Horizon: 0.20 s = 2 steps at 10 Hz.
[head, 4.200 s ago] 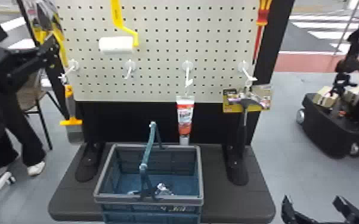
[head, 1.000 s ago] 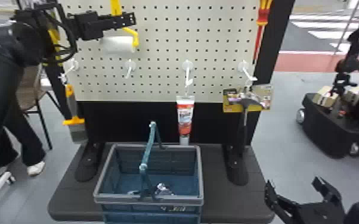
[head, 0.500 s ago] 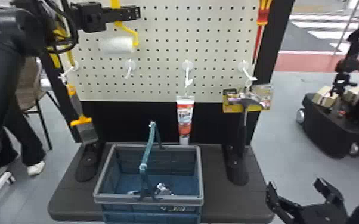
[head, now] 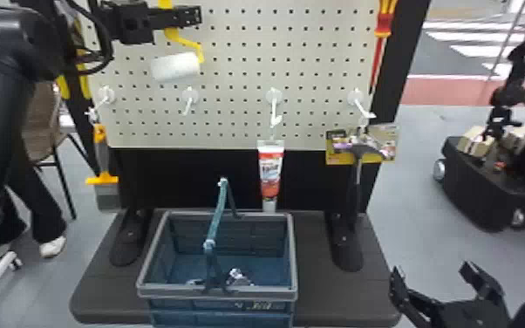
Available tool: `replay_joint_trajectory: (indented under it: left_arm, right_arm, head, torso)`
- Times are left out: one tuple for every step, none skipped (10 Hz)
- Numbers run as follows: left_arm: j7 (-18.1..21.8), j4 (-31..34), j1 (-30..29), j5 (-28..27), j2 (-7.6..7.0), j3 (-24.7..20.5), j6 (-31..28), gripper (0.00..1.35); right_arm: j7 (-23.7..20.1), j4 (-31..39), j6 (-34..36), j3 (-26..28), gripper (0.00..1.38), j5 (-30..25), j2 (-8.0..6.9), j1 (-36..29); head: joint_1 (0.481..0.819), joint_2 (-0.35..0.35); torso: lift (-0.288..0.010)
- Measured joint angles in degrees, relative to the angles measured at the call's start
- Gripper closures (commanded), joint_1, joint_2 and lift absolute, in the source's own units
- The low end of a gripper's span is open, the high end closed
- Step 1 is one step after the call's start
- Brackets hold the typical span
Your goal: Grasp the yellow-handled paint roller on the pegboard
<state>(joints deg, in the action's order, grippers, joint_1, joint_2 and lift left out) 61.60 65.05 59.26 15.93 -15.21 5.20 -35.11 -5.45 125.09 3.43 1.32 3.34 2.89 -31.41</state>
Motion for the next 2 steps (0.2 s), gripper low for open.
replay_joint_trajectory:
  left_arm:
    - [0.0, 0.1, -0.1, 0.0, 0.0, 0.0, 0.2, 1.21]
    - [0.0, 0.1, -0.1, 0.0, 0.01, -0.1, 0.4, 1.21]
  right_arm:
    - [0.0, 0.0, 0.0, 0.0, 0.14, 0.0, 0.01, 0.0]
    - [0.0, 0.1, 0.0, 0.0, 0.14, 0.0, 0.01, -0.1]
  head:
    - [0.549, 0.0]
    - [0.549, 0.0]
  torso:
    - [-0.1]
    - [-0.1]
